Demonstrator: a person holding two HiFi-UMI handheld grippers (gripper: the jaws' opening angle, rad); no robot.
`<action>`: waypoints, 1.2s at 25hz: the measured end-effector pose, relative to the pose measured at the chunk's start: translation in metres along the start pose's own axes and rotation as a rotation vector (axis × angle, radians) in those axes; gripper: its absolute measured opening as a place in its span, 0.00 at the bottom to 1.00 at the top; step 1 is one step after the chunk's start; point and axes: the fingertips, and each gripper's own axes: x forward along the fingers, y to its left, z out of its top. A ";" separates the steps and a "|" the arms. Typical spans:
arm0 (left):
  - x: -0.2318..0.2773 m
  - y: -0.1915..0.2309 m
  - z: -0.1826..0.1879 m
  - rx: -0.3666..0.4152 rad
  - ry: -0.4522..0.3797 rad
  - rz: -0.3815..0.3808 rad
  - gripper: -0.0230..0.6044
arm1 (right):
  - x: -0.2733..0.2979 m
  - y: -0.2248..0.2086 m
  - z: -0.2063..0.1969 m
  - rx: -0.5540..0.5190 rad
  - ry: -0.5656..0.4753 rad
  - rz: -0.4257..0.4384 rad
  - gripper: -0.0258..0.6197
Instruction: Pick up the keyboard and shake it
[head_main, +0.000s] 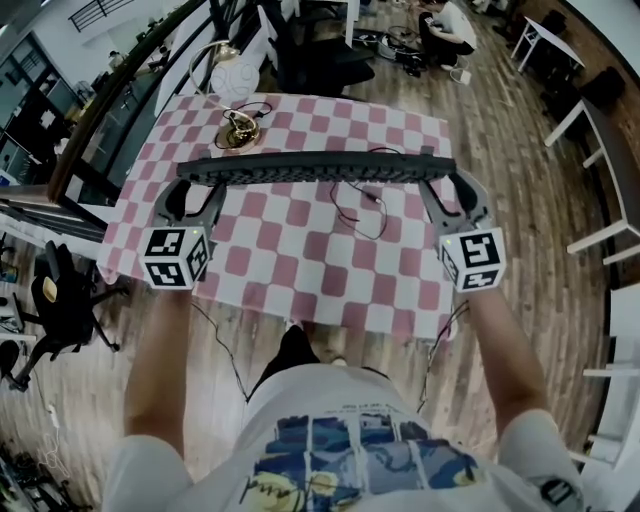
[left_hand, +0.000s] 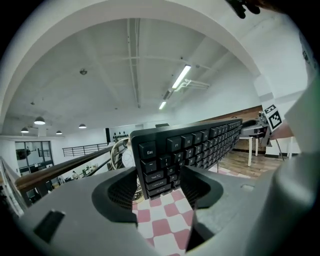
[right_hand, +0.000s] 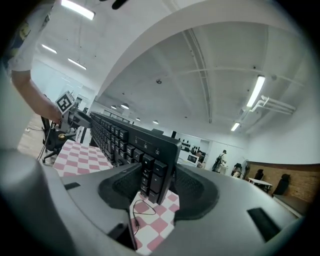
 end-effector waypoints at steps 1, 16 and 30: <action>-0.002 0.001 0.004 0.005 -0.008 0.008 0.46 | 0.001 -0.002 0.006 -0.013 -0.023 0.000 0.35; -0.041 0.020 0.053 0.071 -0.123 0.125 0.44 | -0.007 -0.006 0.069 -0.139 -0.160 -0.052 0.35; -0.081 0.032 0.110 0.124 -0.264 0.198 0.44 | -0.028 -0.010 0.129 -0.243 -0.294 -0.107 0.35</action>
